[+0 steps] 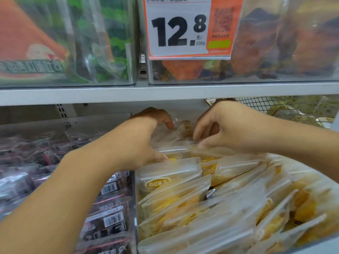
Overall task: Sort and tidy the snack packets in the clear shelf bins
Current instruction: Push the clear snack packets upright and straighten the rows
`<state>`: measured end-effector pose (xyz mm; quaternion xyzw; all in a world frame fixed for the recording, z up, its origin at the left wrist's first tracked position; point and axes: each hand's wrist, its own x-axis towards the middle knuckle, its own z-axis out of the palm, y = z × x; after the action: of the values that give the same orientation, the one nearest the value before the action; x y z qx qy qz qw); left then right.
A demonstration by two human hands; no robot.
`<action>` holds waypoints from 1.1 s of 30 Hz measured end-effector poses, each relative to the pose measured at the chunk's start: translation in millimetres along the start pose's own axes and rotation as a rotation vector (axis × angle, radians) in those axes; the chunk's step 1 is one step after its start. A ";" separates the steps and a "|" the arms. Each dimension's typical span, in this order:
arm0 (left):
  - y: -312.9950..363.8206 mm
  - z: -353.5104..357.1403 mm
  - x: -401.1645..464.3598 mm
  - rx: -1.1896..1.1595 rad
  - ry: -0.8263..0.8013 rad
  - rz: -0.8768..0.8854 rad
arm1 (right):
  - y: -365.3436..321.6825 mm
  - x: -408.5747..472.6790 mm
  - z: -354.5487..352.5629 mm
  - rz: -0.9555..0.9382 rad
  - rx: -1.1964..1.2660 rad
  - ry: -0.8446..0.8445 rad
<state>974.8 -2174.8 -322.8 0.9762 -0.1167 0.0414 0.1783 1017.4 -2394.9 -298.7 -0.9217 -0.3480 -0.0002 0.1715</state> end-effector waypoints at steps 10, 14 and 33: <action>-11.4 1.4 -10.5 -0.159 0.082 0.104 | -23.5 40.3 26.7 0.026 -0.268 -0.407; -16.7 0.8 -14.8 -0.233 -0.024 0.081 | -19.1 33.5 20.7 0.026 -0.039 -0.269; -24.3 0.7 -13.7 -0.305 -0.074 0.076 | -47.9 60.1 50.8 -0.098 -0.190 -0.410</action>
<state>967.5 -2150.1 -333.4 0.9335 -0.1648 -0.0061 0.3183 1026.2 -2306.8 -324.2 -0.8965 -0.4182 0.1460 0.0093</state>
